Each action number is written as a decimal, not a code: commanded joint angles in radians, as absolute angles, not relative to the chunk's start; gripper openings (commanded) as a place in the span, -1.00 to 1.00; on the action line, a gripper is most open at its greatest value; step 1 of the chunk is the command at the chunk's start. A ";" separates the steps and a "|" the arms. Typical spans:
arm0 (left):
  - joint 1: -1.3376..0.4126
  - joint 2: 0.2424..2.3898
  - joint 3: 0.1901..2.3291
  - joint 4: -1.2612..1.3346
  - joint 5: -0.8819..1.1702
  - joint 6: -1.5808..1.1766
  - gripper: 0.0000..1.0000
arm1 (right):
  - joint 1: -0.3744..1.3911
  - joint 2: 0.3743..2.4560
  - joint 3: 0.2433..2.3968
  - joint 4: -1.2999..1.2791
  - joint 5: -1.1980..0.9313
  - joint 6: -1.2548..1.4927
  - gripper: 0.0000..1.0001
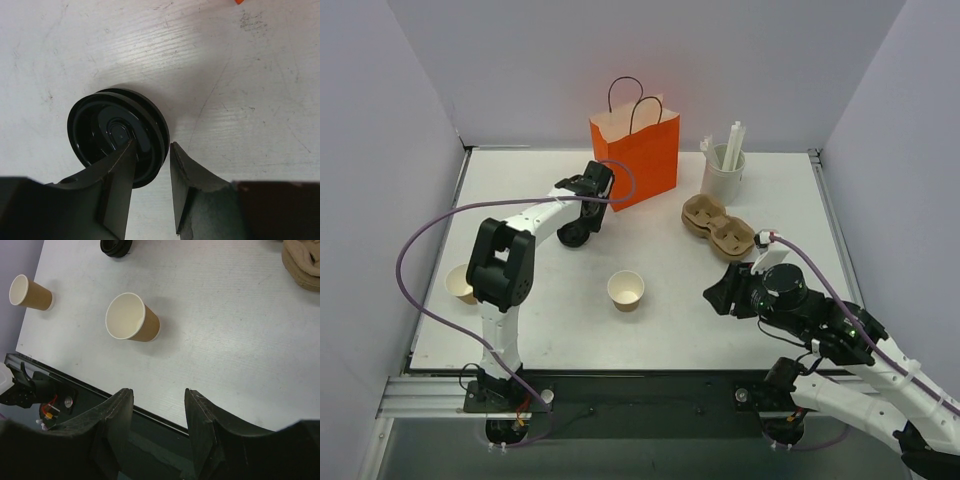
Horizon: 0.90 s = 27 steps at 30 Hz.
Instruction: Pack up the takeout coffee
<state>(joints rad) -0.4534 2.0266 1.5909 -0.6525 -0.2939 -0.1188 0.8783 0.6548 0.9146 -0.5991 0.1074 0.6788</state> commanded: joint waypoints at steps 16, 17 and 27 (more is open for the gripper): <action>-0.448 2.033 1.579 -0.591 -0.242 -0.155 -0.53 | 0.885 0.673 0.927 -0.549 0.137 0.666 -0.07; -0.448 2.028 1.571 -0.588 -0.242 -0.158 -0.53 | 0.885 0.666 0.923 -0.549 0.137 0.667 -0.07; -0.460 1.997 1.577 -0.614 -0.281 -0.147 -0.26 | 0.885 0.641 0.923 -0.549 0.132 0.667 -0.07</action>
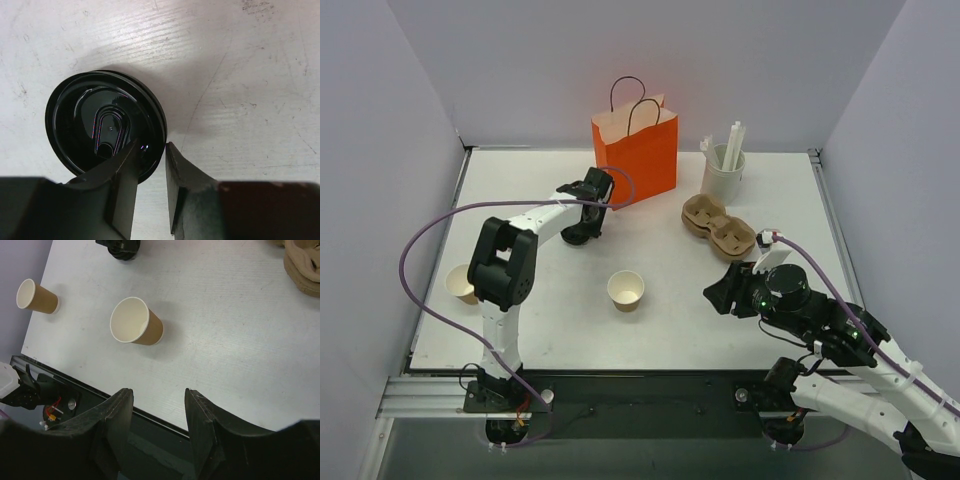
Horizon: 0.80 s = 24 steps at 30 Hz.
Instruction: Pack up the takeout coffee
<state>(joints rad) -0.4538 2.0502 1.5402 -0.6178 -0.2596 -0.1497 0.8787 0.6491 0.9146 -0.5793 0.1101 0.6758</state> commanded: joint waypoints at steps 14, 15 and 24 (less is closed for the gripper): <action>-0.459 2.003 1.600 -0.617 -0.265 -0.133 -0.18 | 0.884 0.652 0.936 -0.549 0.138 0.647 -0.07; -0.459 2.008 1.597 -0.611 -0.262 -0.135 -0.18 | 0.885 0.650 0.937 -0.549 0.138 0.646 -0.07; -0.457 2.039 1.591 -0.612 -0.242 -0.138 -0.18 | 0.885 0.650 0.942 -0.549 0.138 0.644 -0.07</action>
